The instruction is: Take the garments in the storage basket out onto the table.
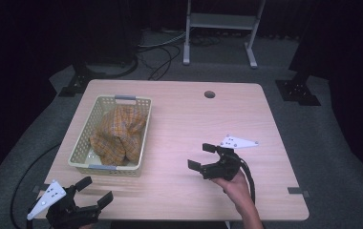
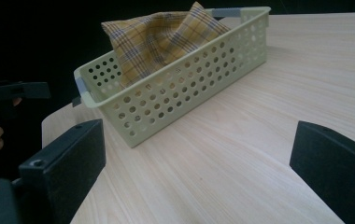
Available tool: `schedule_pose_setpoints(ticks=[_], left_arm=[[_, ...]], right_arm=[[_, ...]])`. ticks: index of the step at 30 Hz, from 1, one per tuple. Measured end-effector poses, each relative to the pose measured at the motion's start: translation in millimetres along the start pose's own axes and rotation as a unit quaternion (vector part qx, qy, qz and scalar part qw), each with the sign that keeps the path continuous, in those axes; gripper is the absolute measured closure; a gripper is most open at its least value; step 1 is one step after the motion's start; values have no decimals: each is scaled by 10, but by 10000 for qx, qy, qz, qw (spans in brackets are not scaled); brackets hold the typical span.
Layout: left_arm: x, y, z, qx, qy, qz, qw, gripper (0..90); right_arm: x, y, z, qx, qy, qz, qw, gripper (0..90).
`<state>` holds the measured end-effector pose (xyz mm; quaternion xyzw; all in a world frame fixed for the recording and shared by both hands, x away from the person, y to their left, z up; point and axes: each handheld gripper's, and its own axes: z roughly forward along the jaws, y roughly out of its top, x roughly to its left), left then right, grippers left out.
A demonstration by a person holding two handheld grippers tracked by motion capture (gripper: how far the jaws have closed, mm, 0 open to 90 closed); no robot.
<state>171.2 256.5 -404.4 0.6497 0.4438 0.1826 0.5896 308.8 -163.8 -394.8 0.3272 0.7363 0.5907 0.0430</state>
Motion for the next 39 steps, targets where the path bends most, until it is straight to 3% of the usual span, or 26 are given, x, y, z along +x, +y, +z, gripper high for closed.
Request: schedule_pose_setpoints(ticks=[20, 39], left_arm=[[-4, 7, -9, -6, -2, 19, 10000, 9], [-9, 5, -4, -12, -11, 14, 10000, 9]], right_arm=[[163, 153, 503, 129, 367, -160, 9991, 34], [235, 222, 677, 192, 457, -203, 9986, 35]])
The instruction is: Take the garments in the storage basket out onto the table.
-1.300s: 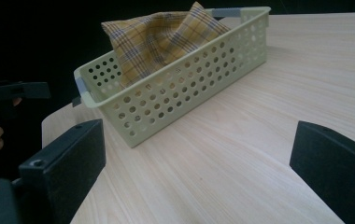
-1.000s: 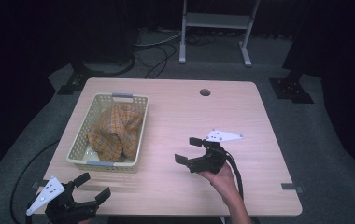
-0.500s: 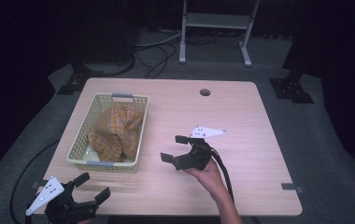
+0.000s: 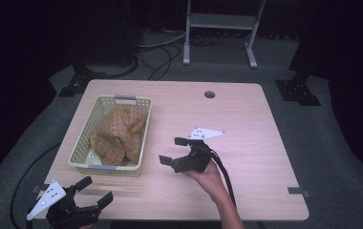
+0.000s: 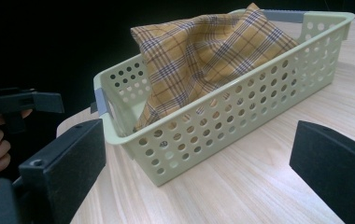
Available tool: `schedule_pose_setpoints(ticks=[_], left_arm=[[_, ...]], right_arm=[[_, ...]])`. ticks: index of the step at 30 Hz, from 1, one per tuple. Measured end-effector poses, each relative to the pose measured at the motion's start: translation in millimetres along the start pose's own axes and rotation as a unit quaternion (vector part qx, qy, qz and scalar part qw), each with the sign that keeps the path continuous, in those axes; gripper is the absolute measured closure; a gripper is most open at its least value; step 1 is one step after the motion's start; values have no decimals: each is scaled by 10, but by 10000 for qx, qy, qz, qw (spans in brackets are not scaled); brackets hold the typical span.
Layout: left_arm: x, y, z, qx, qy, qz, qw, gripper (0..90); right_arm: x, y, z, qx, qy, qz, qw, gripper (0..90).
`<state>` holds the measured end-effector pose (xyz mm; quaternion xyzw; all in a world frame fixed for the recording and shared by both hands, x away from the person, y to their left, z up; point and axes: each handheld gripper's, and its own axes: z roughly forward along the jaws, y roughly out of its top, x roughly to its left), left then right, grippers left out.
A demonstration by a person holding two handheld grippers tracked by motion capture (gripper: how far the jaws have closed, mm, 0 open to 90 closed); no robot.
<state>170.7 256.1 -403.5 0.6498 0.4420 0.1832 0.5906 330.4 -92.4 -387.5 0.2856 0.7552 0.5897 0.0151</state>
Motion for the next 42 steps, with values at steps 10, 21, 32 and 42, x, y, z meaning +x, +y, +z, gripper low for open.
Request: schedule_pose_setpoints(ticks=[10, 21, 32, 42], left_arm=[[-1, 4, -5, -5, -2, 6, 10000, 9], [5, 7, -15, -36, 11, -18, 10000, 9], [-7, 3, 0, -5, -10, 5, 10000, 9], [-1, 6, -11, -24, -4, 8, 10000, 9]], right_arm=[[53, 62, 208, -42, 123, 2, 9999, 35], [101, 133, 412, 32, 245, -59, 9997, 35], [99, 144, 471, -41, 285, -16, 9996, 35], [162, 227, 638, 23, 400, -135, 9991, 35]])
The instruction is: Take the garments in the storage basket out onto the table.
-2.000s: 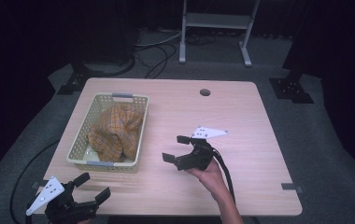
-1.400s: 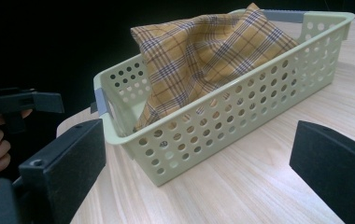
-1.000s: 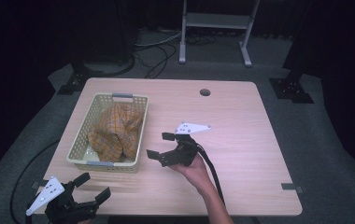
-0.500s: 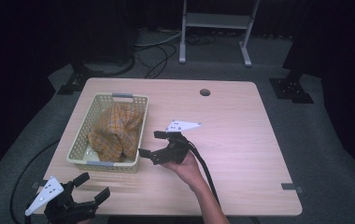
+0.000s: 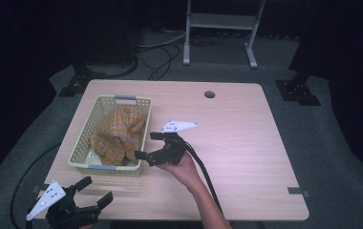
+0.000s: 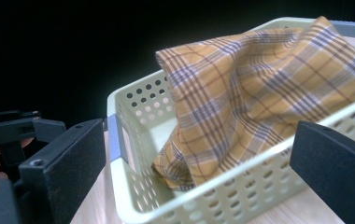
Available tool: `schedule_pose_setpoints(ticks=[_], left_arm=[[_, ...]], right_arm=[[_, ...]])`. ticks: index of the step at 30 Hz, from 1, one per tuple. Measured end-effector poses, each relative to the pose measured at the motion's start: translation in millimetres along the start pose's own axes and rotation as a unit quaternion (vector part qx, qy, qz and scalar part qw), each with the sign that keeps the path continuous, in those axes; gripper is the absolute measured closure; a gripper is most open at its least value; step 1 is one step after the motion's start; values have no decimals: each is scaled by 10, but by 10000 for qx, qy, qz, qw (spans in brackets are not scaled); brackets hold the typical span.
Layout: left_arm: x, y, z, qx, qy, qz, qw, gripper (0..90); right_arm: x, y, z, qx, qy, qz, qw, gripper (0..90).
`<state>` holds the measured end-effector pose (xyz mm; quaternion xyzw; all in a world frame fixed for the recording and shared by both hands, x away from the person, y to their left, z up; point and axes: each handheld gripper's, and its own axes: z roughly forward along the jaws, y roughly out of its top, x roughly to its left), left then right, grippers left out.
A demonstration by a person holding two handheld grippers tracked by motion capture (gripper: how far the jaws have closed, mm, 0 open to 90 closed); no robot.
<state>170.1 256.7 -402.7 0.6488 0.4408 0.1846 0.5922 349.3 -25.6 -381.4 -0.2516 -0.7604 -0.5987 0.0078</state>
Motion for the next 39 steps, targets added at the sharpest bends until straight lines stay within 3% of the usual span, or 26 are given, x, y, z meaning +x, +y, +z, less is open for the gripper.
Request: schedule_pose_setpoints(ticks=[22, 39], left_arm=[[1, -5, 9, 18, -32, -20, 10000, 10], [-1, -3, 8, 18, -48, 3, 10000, 9]], right_arm=[[43, 118, 271, 165, 127, -173, 9996, 35], [35, 162, 426, 281, 30, -356, 9990, 36]])
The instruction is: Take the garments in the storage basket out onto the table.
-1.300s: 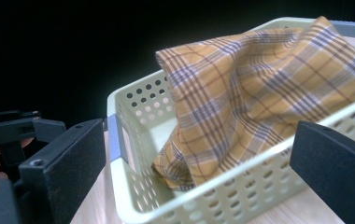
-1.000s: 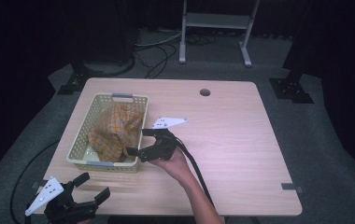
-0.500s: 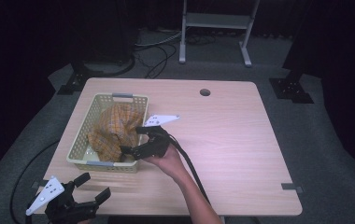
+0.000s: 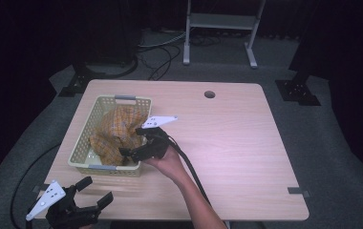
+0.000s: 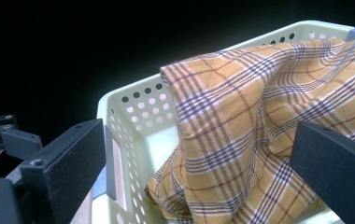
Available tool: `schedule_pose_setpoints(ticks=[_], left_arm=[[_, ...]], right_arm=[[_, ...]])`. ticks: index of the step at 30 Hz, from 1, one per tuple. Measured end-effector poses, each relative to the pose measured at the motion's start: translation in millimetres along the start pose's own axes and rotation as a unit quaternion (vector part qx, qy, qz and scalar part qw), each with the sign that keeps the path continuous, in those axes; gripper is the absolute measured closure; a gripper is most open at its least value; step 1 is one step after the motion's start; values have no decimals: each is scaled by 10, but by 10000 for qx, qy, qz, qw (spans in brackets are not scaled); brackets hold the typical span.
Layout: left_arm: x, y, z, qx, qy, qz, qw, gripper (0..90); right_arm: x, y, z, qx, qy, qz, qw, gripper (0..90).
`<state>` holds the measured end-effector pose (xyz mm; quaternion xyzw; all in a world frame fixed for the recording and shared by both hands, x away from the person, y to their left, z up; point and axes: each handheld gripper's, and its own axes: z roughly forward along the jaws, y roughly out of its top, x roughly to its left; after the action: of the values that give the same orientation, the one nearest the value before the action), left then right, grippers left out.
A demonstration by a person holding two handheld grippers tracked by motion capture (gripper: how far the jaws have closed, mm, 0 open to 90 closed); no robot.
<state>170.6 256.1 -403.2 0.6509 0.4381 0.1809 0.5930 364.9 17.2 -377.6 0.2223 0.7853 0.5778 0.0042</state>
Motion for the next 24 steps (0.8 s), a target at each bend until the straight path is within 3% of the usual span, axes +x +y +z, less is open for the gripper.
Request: schedule_pose_setpoints(ticks=[24], left_arm=[[-16, 0, 10, 6, -30, 27, 10000, 9]], right_arm=[[15, 152, 353, 393, -65, -212, 9990, 51]])
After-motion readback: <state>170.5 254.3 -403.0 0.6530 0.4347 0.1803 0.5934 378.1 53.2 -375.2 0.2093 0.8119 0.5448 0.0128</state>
